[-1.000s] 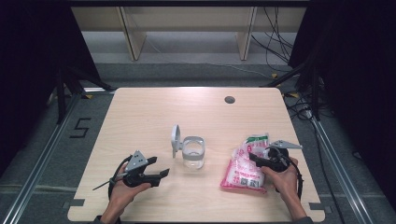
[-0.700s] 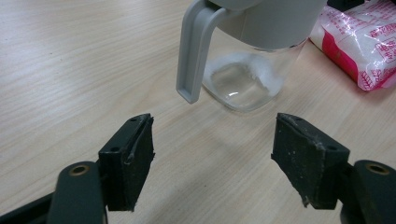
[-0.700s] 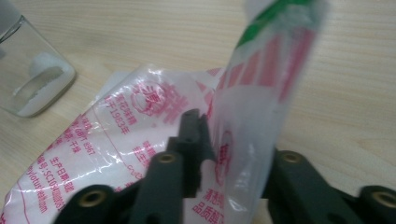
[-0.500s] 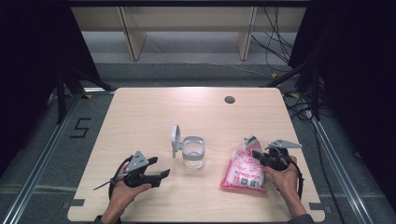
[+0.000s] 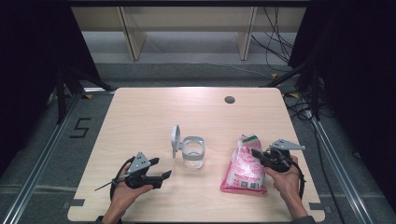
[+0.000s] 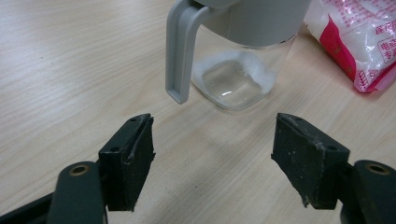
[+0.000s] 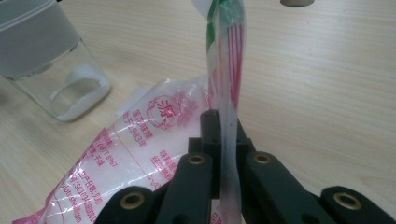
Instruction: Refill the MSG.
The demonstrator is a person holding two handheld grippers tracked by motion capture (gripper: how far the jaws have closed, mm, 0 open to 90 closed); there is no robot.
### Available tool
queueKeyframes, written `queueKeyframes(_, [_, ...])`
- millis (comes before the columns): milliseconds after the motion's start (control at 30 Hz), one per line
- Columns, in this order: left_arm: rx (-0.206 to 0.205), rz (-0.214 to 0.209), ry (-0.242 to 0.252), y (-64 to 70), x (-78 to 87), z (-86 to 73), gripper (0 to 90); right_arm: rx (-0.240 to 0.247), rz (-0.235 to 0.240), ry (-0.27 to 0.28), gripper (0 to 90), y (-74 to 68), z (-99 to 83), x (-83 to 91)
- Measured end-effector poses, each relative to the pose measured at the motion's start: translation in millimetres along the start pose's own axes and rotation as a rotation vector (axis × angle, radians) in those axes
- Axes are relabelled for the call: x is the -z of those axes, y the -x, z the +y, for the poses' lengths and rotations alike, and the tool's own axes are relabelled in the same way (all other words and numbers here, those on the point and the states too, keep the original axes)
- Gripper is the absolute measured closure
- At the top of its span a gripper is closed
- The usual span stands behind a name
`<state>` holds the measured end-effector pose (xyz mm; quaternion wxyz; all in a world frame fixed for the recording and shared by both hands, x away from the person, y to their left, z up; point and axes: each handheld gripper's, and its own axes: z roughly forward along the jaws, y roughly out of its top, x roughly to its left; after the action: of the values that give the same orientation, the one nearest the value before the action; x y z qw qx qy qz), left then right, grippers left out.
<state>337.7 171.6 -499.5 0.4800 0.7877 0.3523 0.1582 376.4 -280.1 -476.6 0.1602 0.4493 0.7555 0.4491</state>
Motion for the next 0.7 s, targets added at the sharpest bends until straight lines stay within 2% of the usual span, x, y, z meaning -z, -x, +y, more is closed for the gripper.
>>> queueKeyframes(33, [-0.019,0.005,-0.017,-0.8,0.4,0.2,28.7,-0.003,0.018,0.007,90.0,-1.5,1.3,2.4])
queueKeyframes(67, [-0.013,-0.001,-0.008,0.5,-0.3,0.3,28.6,-0.040,0.017,0.011,90.0,-6.5,1.6,4.9])
queueKeyframes(100, [-0.029,-0.004,-0.007,0.9,-0.6,0.9,28.7,0.008,0.014,0.028,90.0,-4.0,2.7,5.4])
queueKeyframes(133, [-0.029,-0.004,-0.007,0.9,-0.6,0.9,28.7,0.008,0.014,0.028,90.0,-4.0,2.7,5.4])
queueKeyframes(200, [-0.022,-0.018,-0.007,9.1,-1.4,2.9,28.7,-0.010,0.021,0.035,90.0,-10.8,4.8,12.0])
queueKeyframes(233, [-0.022,-0.018,-0.007,9.1,-1.4,2.9,28.7,0.021,0.034,0.057,90.0,-9.8,5.7,12.5])
queueKeyframes(267, [-0.046,-0.033,-0.011,16.6,-2.3,4.7,28.7,0.007,0.033,0.060,90.0,-12.9,6.5,15.6])
queueKeyframes(333, [-0.065,-0.042,-0.022,22.4,-3.0,5.6,28.6,0.031,0.033,0.078,90.0,-14.3,7.8,17.9])
queueKeyframes(400, [-0.077,-0.069,-0.018,29.7,-5.7,6.0,28.7,-0.001,0.043,0.082,90.0,-20.4,9.2,21.6])
queueKeyframes(433, [-0.082,-0.076,-0.022,33.3,-6.8,5.9,28.7,0.035,0.044,0.098,90.0,-19.2,10.9,22.7])
queueKeyframes(467, [-0.088,-0.089,-0.021,36.6,-8.6,5.7,28.6,0.026,0.038,0.097,90.0,-23.4,11.6,24.6])
queueKeyframes(500, [-0.096,-0.082,-0.031,40.2,-9.8,5.9,28.6,0.042,0.030,0.097,90.0,-26.2,13.2,26.4])
queueKeyframes(533, [-0.105,-0.093,-0.037,44.7,-12.5,5.9,28.6,0.090,0.021,0.131,90.0,-25.9,15.3,26.4])
queueKeyframes(567, [-0.110,-0.106,-0.035,47.7,-14.6,5.7,28.6,0.084,0.029,0.149,90.0,-29.5,17.6,27.8])
queueKeyframes(600, [-0.125,-0.100,-0.038,51.7,-15.7,5.5,28.7,0.106,0.027,0.158,90.0,-29.5,19.6,28.5])
queueKeyframes(633, [-0.118,-0.118,-0.029,56.0,-18.0,5.5,28.8,0.088,0.032,0.147,90.0,-33.9,21.5,32.0])
queueKeyframes(667, [-0.122,-0.119,-0.026,60.4,-19.7,5.7,29.0,0.107,0.033,0.184,90.0,-35.3,23.6,31.6])
queueKeyframes(700, [-0.132,-0.129,-0.024,63.5,-21.8,6.3,29.1,0.117,0.035,0.185,90.0,-37.7,26.1,33.8])
